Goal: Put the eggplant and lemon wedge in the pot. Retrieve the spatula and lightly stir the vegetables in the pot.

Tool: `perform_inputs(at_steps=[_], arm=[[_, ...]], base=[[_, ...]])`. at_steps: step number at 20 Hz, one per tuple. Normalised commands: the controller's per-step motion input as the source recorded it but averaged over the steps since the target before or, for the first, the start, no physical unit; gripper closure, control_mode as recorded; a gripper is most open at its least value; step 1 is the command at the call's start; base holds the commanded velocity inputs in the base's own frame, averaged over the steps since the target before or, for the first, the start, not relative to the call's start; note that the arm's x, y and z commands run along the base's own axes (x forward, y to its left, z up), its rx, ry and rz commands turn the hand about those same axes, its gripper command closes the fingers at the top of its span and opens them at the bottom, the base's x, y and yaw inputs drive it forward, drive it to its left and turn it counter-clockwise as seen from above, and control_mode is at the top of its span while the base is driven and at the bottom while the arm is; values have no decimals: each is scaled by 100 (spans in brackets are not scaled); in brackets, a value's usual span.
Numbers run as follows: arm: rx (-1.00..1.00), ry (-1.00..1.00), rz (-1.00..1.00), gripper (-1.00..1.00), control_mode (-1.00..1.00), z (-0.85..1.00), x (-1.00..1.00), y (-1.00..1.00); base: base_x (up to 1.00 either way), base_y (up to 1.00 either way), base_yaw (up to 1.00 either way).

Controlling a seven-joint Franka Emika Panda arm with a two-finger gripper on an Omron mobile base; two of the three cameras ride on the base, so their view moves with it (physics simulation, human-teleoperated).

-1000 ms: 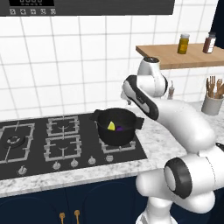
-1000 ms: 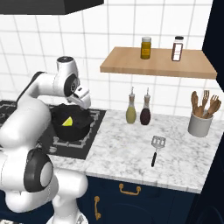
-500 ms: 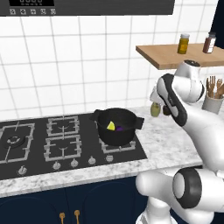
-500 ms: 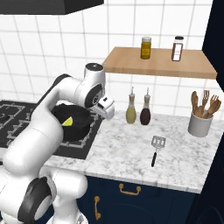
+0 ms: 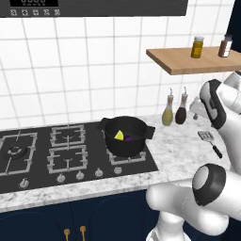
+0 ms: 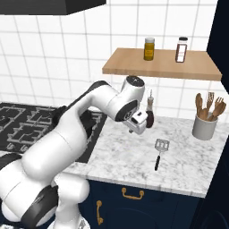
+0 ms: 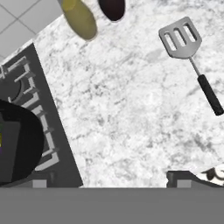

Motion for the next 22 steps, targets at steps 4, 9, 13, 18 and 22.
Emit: perform_inputs(at_steps=[4, 9, 13, 18, 22], arm=[[0, -1, 1, -100, -100, -34, -43, -100], [0, -12, 1, -100, -100, -53, -45, -83], [-1, -8, 5, -100, -100, -57, -13, -65], [-6, -4, 17, -100, -100, -76, 0, -4], [-11, -7, 17, -100, -100, -74, 0, 0]], base=[[0, 0, 0], [0, 0, 0], [0, 0, 0], [0, 0, 0], [0, 0, 0]])
